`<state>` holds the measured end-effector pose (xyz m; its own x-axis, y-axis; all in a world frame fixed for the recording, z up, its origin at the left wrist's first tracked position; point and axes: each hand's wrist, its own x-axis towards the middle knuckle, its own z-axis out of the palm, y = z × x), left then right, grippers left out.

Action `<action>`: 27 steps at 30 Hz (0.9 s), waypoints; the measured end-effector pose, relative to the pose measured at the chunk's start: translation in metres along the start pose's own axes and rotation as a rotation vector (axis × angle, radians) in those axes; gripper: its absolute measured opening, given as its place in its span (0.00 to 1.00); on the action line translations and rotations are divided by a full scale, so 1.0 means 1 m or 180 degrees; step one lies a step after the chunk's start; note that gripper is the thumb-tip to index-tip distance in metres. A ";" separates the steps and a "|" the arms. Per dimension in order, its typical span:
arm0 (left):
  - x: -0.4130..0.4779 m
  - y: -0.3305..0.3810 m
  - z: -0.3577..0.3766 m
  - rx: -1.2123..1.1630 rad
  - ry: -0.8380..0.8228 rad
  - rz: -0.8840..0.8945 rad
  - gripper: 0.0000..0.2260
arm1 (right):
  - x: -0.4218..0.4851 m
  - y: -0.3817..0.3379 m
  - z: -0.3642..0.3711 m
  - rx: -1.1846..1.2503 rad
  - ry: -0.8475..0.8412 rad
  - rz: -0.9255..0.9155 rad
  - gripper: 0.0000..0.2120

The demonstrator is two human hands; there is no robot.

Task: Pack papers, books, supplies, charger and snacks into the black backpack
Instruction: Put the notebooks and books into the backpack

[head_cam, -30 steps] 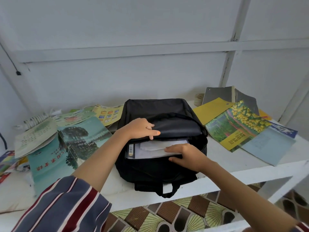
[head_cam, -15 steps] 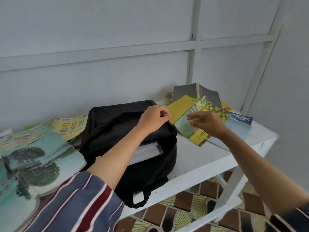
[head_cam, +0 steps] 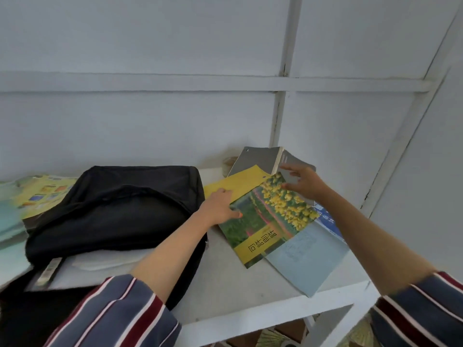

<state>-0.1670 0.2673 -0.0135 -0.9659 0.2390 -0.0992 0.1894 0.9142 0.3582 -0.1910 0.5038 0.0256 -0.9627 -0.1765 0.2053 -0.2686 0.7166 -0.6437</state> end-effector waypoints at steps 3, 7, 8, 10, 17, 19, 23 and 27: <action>0.009 -0.001 0.005 0.0161 -0.0221 -0.0174 0.23 | 0.021 0.013 0.008 -0.0275 -0.0382 -0.0160 0.31; 0.010 0.004 0.006 0.0001 -0.0203 -0.0181 0.17 | 0.039 0.024 0.015 -0.0471 -0.0567 -0.0218 0.24; 0.010 0.004 0.004 -0.0001 -0.0198 -0.0187 0.17 | 0.040 0.024 0.015 -0.0442 -0.0567 -0.0224 0.21; 0.011 0.003 -0.003 0.0026 -0.0230 -0.0128 0.14 | 0.044 0.026 0.014 -0.0320 -0.0573 -0.0250 0.17; -0.001 0.006 -0.049 -0.0152 -0.0170 0.0147 0.10 | 0.048 0.013 -0.007 0.0877 -0.0459 -0.0652 0.09; -0.006 0.009 -0.060 -0.0294 -0.0170 0.0208 0.10 | 0.046 0.006 -0.012 0.1219 -0.0407 -0.0718 0.09; -0.011 0.005 -0.074 -0.0642 0.0025 0.0214 0.11 | 0.042 -0.005 -0.019 0.1603 -0.0229 -0.0799 0.10; -0.021 0.005 -0.081 -0.1584 0.0549 0.0369 0.08 | 0.033 -0.020 -0.030 0.1986 0.0018 -0.0950 0.10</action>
<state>-0.1597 0.2403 0.0656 -0.9665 0.2336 0.1062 0.2307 0.6094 0.7586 -0.2166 0.5042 0.0676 -0.8448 -0.3011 0.4423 -0.4928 0.1154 -0.8625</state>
